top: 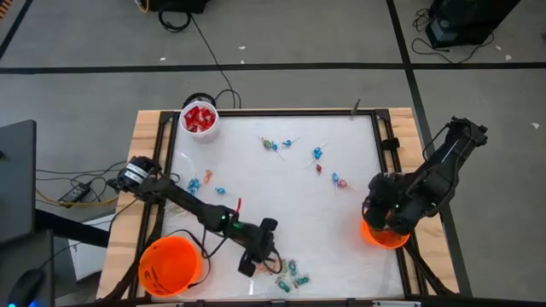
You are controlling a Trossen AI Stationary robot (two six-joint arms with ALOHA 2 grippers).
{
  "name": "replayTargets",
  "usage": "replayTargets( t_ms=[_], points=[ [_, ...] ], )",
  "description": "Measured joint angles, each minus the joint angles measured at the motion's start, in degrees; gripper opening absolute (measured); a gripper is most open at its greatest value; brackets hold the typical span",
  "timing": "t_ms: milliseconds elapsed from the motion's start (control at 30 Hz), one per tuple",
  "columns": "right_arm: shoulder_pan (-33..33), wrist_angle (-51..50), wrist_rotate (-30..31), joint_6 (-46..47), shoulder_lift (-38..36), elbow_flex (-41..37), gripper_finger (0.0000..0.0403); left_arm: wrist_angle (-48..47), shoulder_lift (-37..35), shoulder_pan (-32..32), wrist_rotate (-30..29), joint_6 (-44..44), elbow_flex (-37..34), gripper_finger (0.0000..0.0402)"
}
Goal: Sort candy by brand, put in halloween buckets
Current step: Put the bottom middle orange candy into the right orange bucket
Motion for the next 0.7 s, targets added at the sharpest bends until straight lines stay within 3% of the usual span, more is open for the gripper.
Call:
replayTargets(
  t_ms=[100, 333, 700],
  points=[
    [0.0, 2.2, 3.0, -2.9, 0.2, 0.0, 0.0123, -0.9, 0.1, -1.6, 0.2, 0.1, 0.0, 0.0149],
    [0.0, 4.9, 3.3, -3.5, 2.3, 0.0, 0.0123, -2.9, 2.3, -3.6, -0.7, 0.0, -0.4, 0.0210],
    [0.0, 10.1, 2.2, -4.6, 8.2, 0.0, 0.0123, -14.8, 2.6, -4.3, -0.5, -2.6, -0.4, 0.0208]
  ],
)
